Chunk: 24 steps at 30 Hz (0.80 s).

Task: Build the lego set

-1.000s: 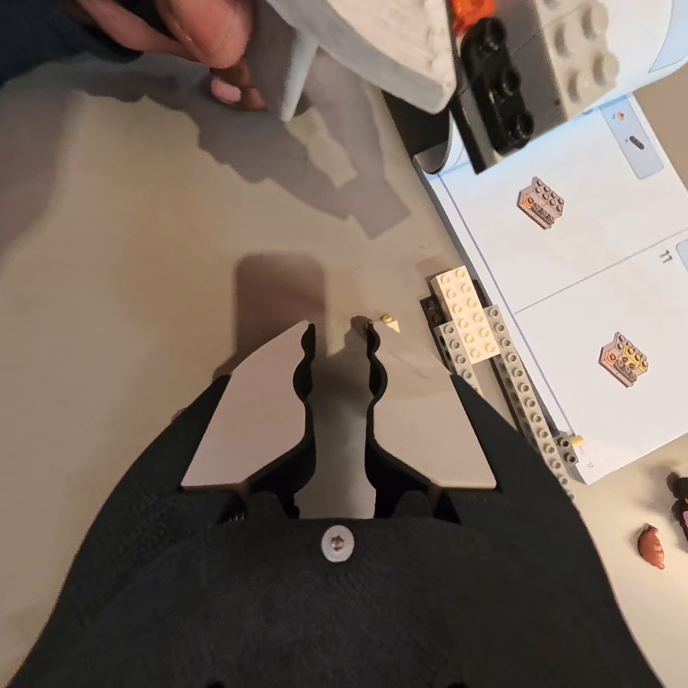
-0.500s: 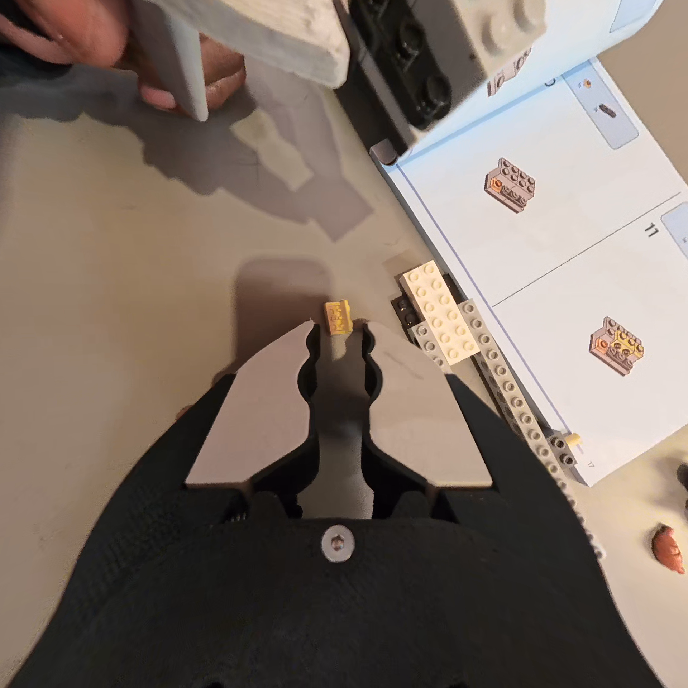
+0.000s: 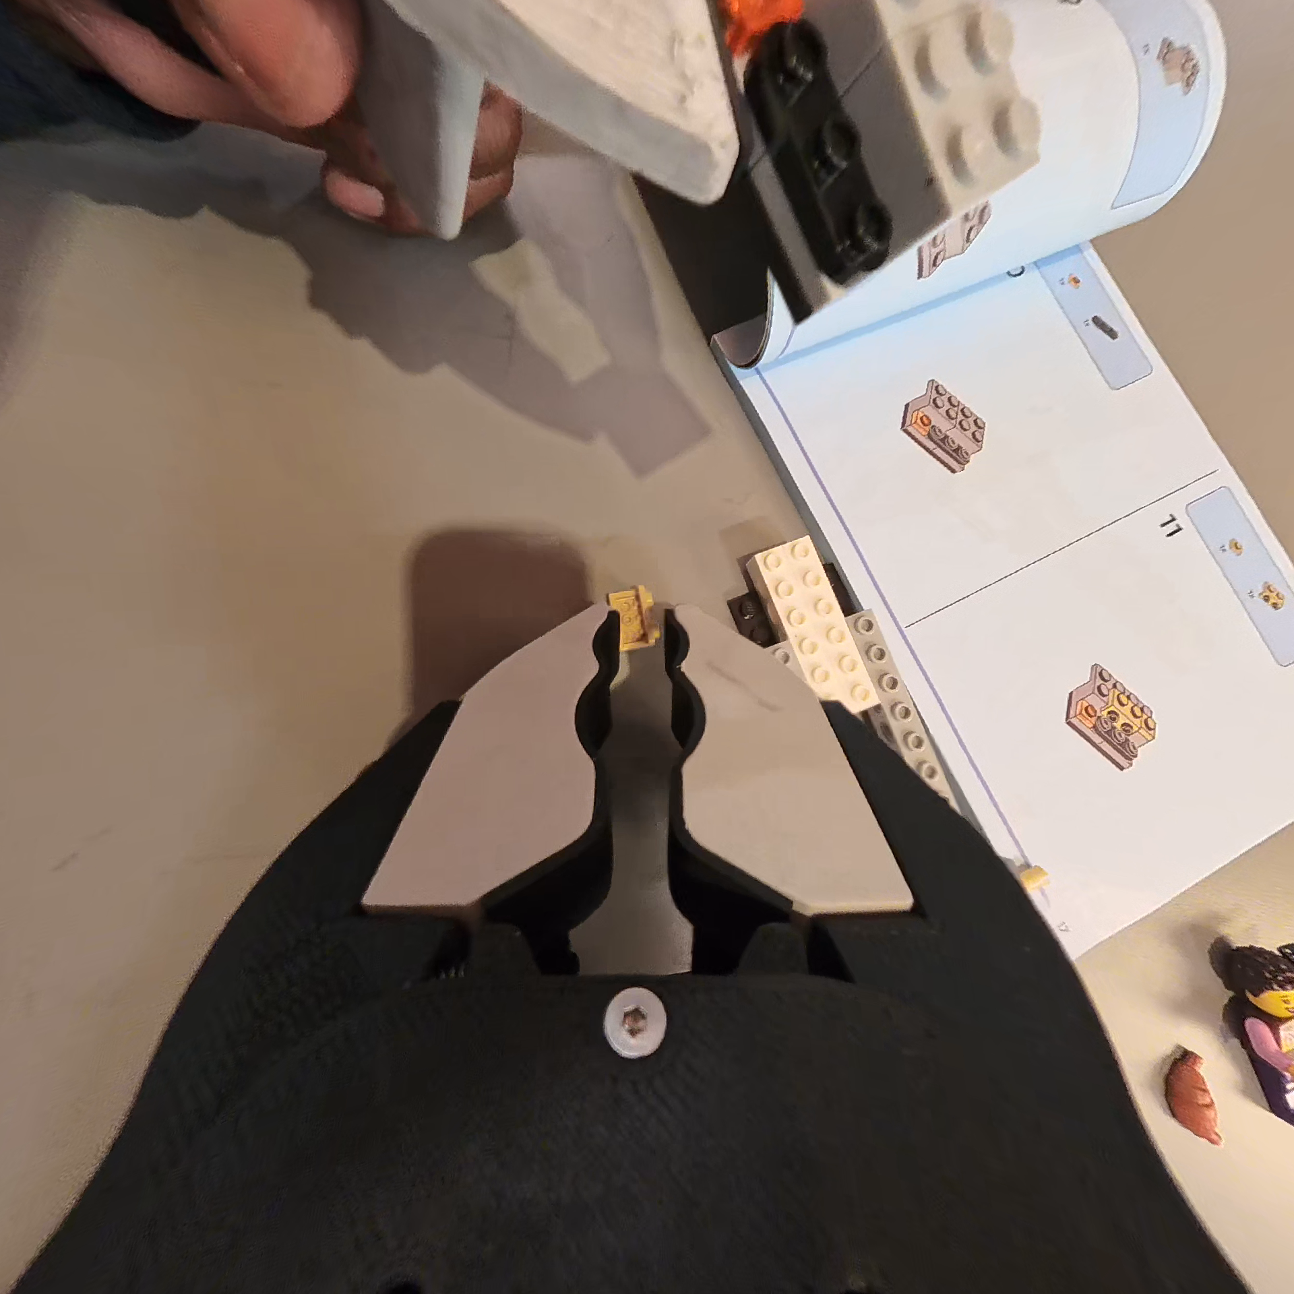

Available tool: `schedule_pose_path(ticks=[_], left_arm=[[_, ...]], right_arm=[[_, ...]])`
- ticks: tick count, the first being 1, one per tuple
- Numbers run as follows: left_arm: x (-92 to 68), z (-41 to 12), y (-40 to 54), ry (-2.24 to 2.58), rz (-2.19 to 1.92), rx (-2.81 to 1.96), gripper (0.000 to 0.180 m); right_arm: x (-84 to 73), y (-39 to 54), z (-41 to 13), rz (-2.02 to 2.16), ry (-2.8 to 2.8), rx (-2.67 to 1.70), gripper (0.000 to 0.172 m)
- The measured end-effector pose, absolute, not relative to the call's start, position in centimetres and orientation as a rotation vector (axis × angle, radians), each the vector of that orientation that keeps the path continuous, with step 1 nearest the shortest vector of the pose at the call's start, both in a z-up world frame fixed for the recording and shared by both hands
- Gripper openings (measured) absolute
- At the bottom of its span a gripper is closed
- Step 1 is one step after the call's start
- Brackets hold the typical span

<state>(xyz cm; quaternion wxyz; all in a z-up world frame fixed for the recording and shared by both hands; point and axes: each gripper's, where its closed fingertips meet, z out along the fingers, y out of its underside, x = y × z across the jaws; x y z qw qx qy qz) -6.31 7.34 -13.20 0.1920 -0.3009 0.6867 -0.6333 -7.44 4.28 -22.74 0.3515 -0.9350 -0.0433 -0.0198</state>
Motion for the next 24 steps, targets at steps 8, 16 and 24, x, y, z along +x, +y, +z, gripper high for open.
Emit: schedule_pose_path(ticks=[8,16,24], left_arm=[[-6.3,-13.2,7.5,1.925,-1.77,-0.848,0.017],[-6.3,-13.3,7.6,1.928,-1.77,-0.85,0.017],[-6.2,-13.4,7.5,1.933,-1.765,-0.852,0.017]], right_arm=[[-9.6,4.4,-20.9,-0.099,-0.371,-2.334,0.013],[-10.6,3.5,-21.2,-0.021,-0.401,-2.389,0.025],[-11.9,3.1,-22.2,0.023,-0.485,-2.417,0.02]])
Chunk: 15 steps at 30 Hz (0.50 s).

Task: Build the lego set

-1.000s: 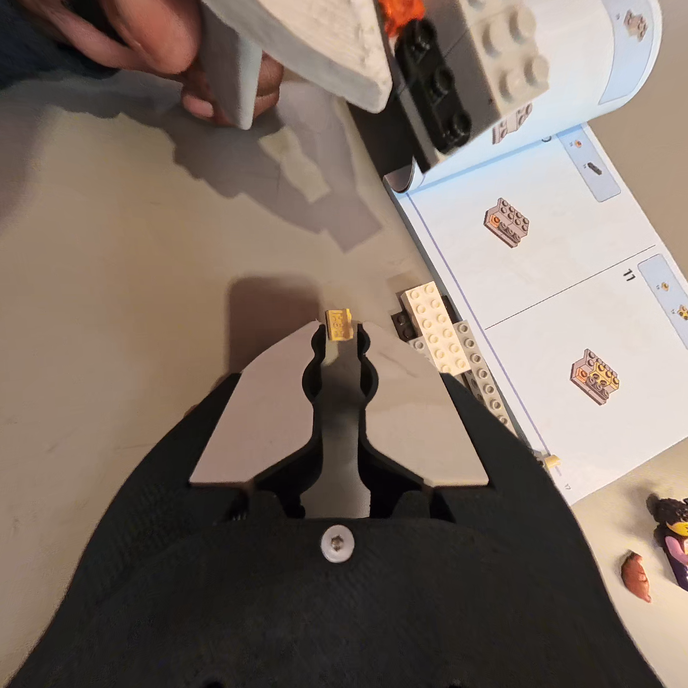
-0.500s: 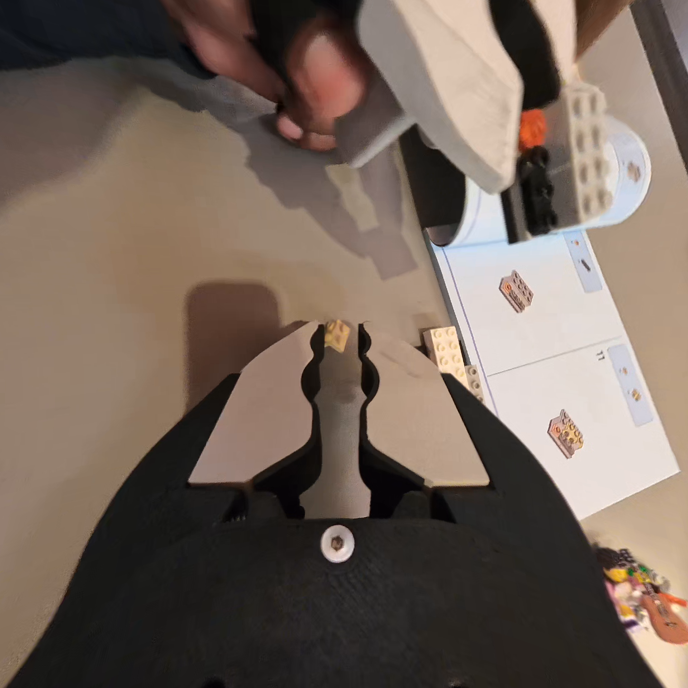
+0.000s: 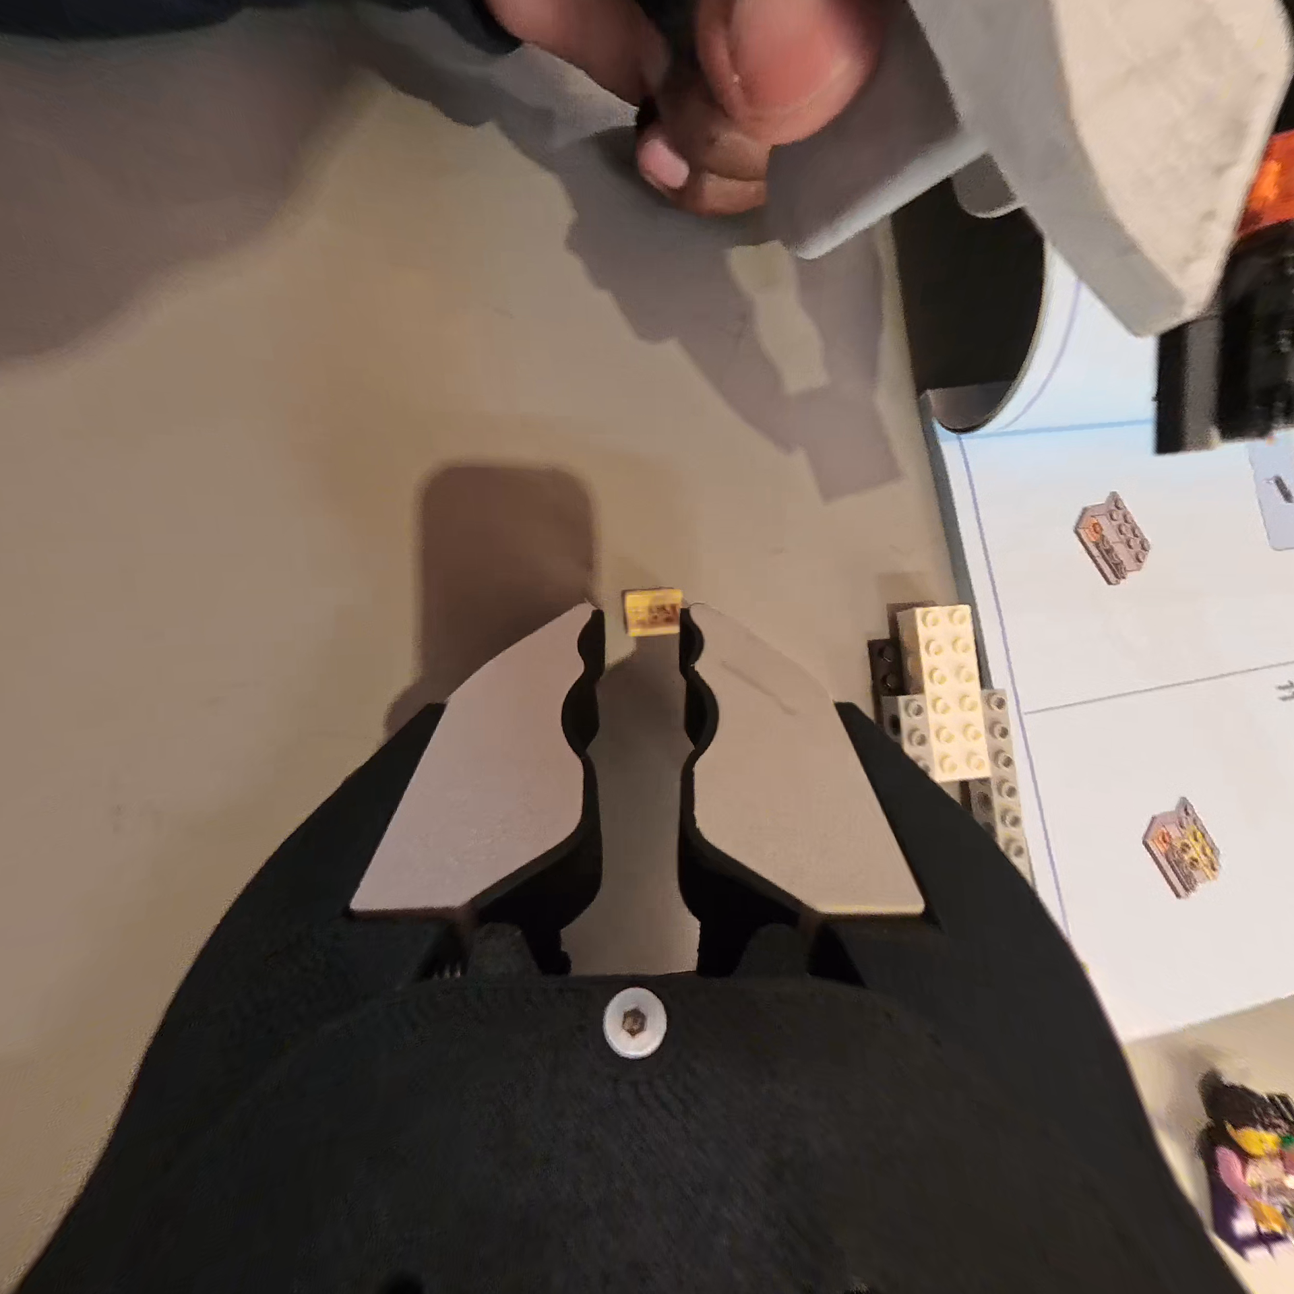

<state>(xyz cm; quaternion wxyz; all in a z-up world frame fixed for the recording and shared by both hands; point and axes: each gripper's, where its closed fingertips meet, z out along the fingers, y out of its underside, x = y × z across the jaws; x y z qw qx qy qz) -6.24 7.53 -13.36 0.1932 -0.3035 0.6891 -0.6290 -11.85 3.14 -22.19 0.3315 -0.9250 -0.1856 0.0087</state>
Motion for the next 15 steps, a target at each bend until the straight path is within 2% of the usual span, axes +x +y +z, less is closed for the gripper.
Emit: schedule_pose_path(ticks=[6,15], left_arm=[[-6.2,-13.3,7.6,1.93,-1.766,-0.853,0.017],[-6.2,-13.1,7.7,1.925,-1.762,-0.852,0.017]], right_arm=[[-12.3,2.9,-22.4,0.07,-0.506,-2.423,0.015],[-11.4,3.1,-22.2,0.08,-0.41,-2.425,0.02]])
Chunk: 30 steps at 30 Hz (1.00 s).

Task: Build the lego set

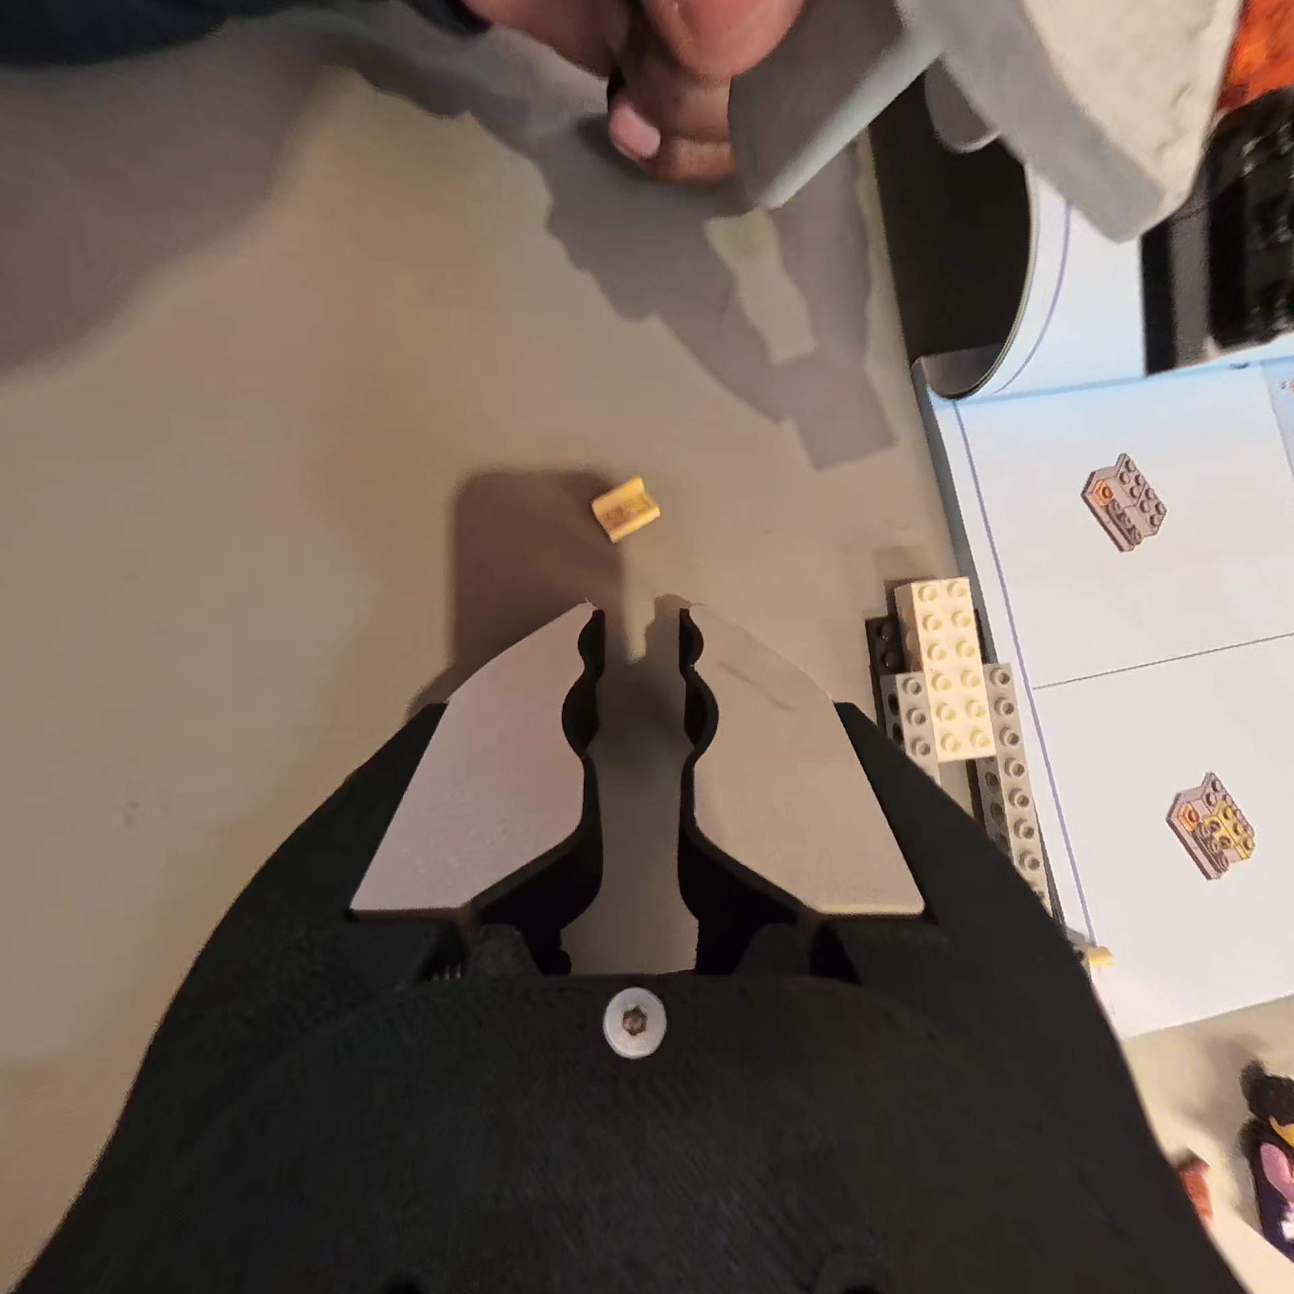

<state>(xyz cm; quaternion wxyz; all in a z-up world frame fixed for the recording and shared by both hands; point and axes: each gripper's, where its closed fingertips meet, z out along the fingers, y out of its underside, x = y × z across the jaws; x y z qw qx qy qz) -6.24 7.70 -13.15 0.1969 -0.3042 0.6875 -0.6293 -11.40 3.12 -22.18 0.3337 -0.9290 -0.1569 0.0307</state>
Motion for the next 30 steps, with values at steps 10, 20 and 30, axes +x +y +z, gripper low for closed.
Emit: schedule_pose_path(ticks=[10,20,30], left_arm=[[-6.2,-12.8,8.0,1.91,-1.757,-0.847,0.017],[-6.2,-12.7,8.2,1.902,-1.749,-0.849,0.017],[-6.1,-12.9,8.1,1.906,-1.747,-0.855,0.017]], right_arm=[[-12.3,5.6,-22.5,0.138,-0.172,-2.397,0.022],[-13.1,5.8,-21.1,0.051,-0.317,-2.328,0.013],[-11.9,5.3,-20.3,0.054,-0.28,-2.309,0.028]])
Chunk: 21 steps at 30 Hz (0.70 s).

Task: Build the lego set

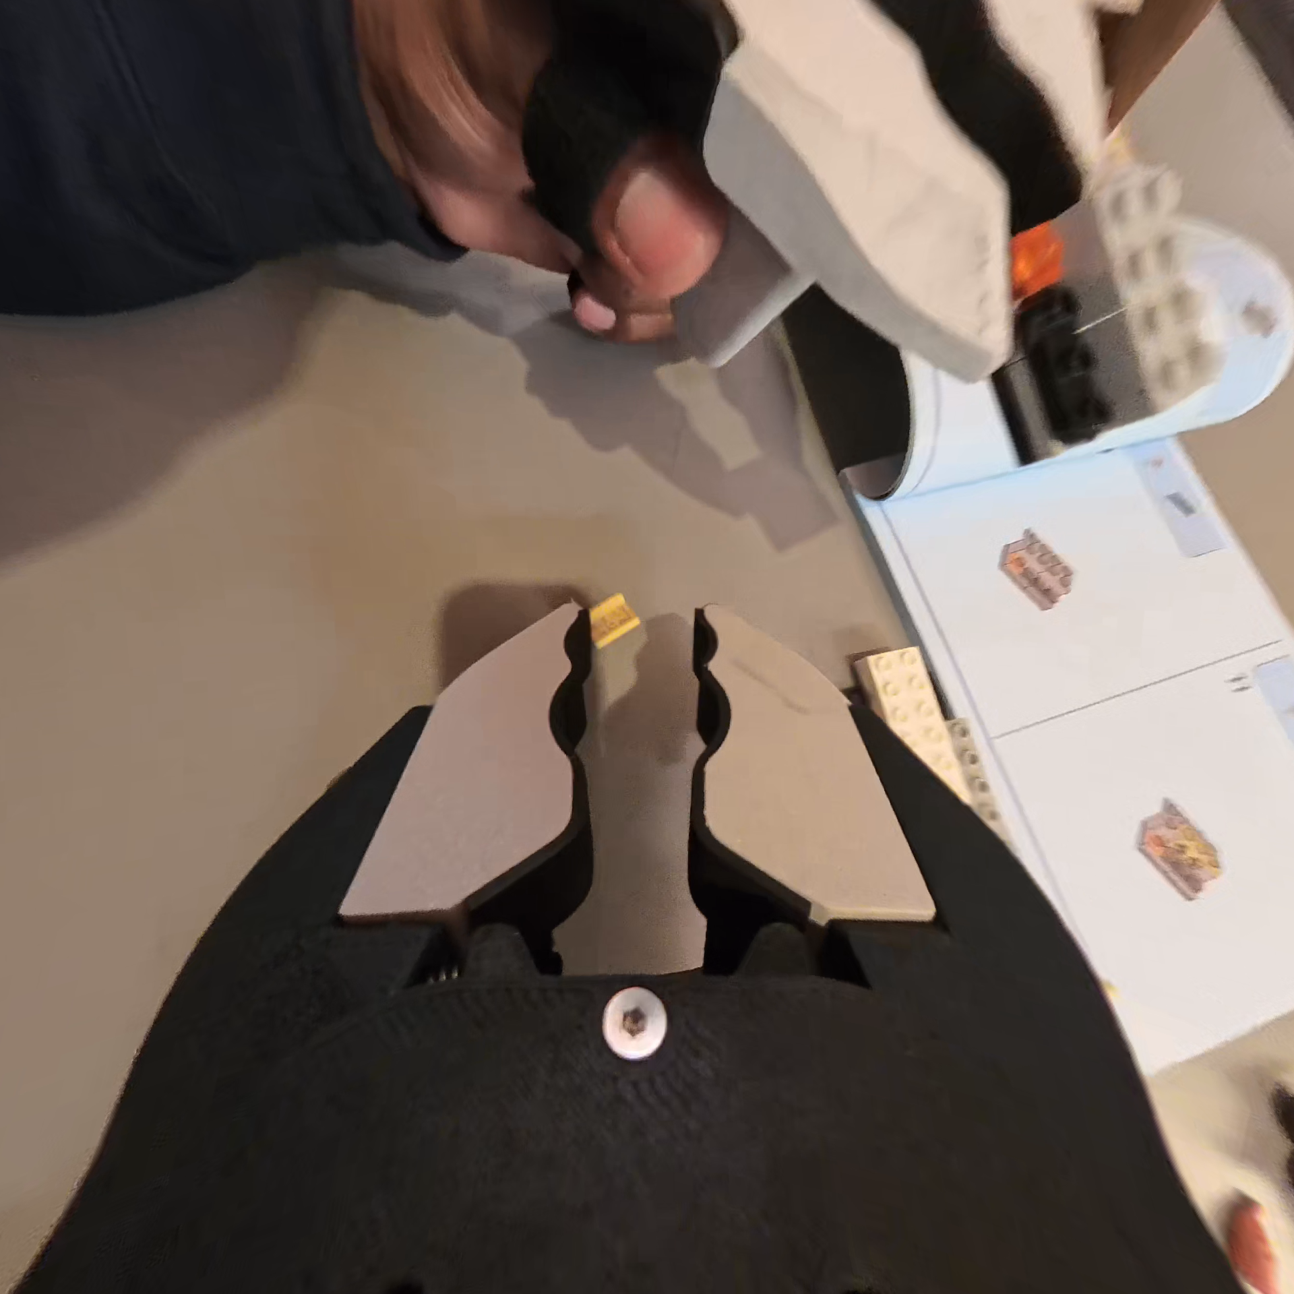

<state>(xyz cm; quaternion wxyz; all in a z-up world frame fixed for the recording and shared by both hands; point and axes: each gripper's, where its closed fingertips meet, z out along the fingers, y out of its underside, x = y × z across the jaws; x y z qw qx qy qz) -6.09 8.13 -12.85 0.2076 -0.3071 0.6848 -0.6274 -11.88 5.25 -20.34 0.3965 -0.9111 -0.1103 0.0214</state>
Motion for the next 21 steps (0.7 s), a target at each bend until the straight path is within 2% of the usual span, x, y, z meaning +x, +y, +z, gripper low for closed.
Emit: schedule_pose_path(ticks=[6,11,15,17,21], left_arm=[[-6.1,-12.8,8.1,1.907,-1.747,-0.85,0.017],[-6.2,-12.6,8.1,1.904,-1.746,-0.845,0.017],[-6.2,-12.6,8.2,1.904,-1.742,-0.844,0.017],[-6.2,-12.6,8.2,1.902,-1.743,-0.847,0.017],[-6.2,-12.7,8.2,1.904,-1.741,-0.848,0.017]], right_arm=[[-12.5,5.6,-23.0,0.065,-0.308,-2.392,0.036],[-12.8,5.8,-23.0,0.066,-0.313,-2.39,0.019],[-12.8,5.9,-20.5,0.014,-0.39,-2.269,0.02],[-12.5,5.9,-18.9,-0.016,-0.399,-2.205,0.026],[-11.8,5.2,-18.8,-0.014,-0.398,-2.221,0.027]])
